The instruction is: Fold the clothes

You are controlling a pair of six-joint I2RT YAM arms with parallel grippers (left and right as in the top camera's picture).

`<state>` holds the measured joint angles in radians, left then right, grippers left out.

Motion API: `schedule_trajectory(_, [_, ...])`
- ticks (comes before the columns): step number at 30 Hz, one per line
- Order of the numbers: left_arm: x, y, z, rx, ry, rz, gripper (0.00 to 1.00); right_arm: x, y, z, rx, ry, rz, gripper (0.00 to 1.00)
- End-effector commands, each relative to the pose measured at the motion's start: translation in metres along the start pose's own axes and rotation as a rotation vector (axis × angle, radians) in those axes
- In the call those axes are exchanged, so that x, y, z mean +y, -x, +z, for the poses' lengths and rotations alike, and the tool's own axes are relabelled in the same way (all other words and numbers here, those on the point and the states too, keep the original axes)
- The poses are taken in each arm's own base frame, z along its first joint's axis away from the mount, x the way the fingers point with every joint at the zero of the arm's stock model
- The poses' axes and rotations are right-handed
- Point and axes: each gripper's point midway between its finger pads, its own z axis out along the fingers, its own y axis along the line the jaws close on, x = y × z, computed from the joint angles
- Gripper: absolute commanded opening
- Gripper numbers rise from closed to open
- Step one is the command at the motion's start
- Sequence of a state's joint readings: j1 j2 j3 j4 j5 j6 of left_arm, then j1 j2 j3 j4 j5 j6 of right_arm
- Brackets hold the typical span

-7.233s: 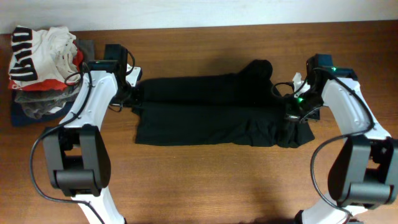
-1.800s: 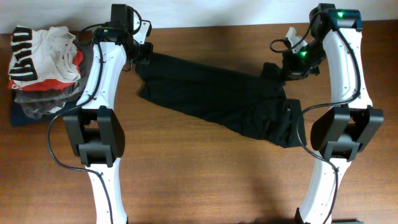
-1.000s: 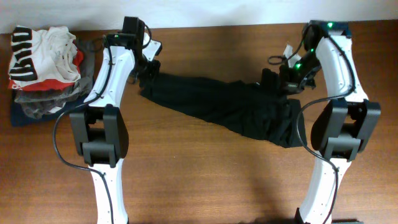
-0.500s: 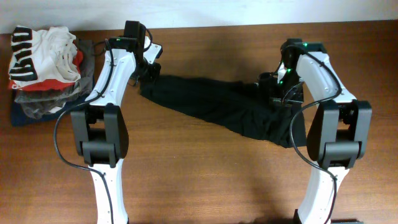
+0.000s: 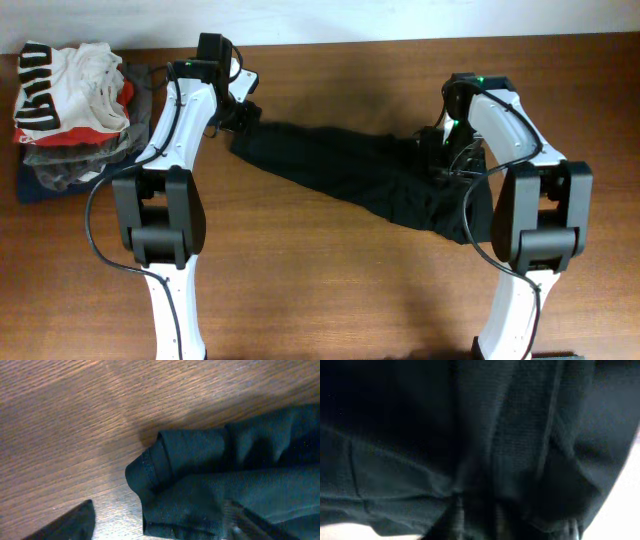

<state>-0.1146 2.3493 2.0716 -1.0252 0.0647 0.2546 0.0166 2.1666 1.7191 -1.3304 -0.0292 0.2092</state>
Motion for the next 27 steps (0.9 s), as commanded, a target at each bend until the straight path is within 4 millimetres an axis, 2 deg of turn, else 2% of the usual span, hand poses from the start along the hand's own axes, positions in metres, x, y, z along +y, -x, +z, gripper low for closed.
schedule_trajectory(1, [0.004,-0.002,0.008,0.007,0.005,0.003,0.87,-0.007,-0.006,-0.028,-0.063,-0.033,-0.008,0.59])
schedule_trajectory(2, [0.003,-0.001,0.008,0.0,-0.001,0.002,0.87,-0.007,-0.005,-0.034,-0.077,-0.03,-0.018,0.66])
schedule_trajectory(6, [-0.003,0.002,0.007,-0.026,-0.075,-0.009,0.87,-0.006,-0.006,-0.063,-0.143,-0.015,-0.035,0.82])
schedule_trajectory(9, [-0.005,0.004,0.005,-0.046,-0.135,-0.025,0.87,-0.005,-0.008,-0.085,-0.192,-0.003,-0.054,0.88])
schedule_trajectory(13, [-0.007,0.002,0.003,-0.059,-0.205,-0.027,0.87,-0.005,-0.012,-0.108,-0.238,0.003,-0.079,0.91])
schedule_trajectory(17, [-0.009,-0.007,0.009,-0.021,-0.22,-0.036,0.87,-0.005,-0.016,-0.123,-0.262,0.007,-0.079,0.91])
schedule_trajectory(21, [-0.02,-0.023,0.027,0.041,-0.282,-0.018,0.87,-0.004,-0.019,-0.138,-0.287,0.016,-0.098,0.91])
schedule_trajectory(23, [-0.028,-0.03,0.038,0.066,-0.332,-0.013,0.84,-0.002,-0.02,-0.148,-0.304,0.026,-0.112,0.91])
schedule_trajectory(27, [-0.039,-0.035,0.049,0.082,-0.391,-0.015,0.84,0.0,-0.022,-0.168,-0.338,0.042,-0.141,0.91])
